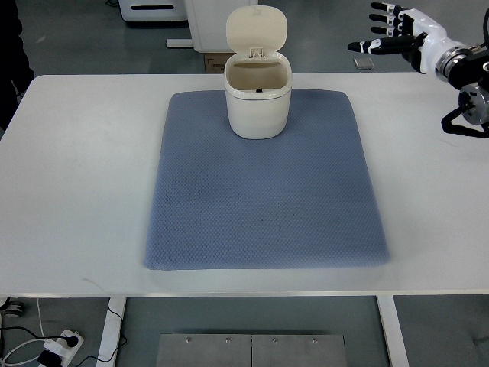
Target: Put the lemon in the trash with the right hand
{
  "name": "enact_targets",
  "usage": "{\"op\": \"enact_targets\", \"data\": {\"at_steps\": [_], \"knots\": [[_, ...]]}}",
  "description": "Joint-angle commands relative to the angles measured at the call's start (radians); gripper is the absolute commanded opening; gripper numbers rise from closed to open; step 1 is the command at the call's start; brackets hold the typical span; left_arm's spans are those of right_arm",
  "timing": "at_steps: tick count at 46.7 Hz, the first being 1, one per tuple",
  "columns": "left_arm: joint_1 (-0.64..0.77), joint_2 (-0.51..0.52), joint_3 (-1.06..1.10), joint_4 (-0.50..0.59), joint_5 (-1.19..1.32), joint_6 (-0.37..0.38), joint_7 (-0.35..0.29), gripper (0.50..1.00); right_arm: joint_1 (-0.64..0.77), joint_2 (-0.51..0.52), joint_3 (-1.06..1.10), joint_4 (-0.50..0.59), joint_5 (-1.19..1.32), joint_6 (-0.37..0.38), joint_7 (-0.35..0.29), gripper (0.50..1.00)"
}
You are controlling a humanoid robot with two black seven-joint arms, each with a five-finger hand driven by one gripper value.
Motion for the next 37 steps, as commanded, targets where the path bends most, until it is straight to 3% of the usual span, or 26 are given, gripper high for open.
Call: {"op": "enact_targets", "data": {"at_steps": [1, 25, 37], "knots": [[0.000, 0.000, 0.000, 0.000, -0.001, 0.000, 0.000, 1.000, -0.039, 0.003, 0.068, 0.002, 0.019, -0.026, 0.026, 0.916], [0.000, 0.000, 0.000, 0.000, -0.001, 0.000, 0.000, 1.000, -0.228, -0.031, 0.112, 0.041, 0.248, -0.082, 0.316, 0.949], [0.000, 0.000, 0.000, 0.000, -0.001, 0.000, 0.000, 1.000, -0.309, -0.029, 0.152, 0.113, 0.292, -0.101, 0.402, 0.985]]}}
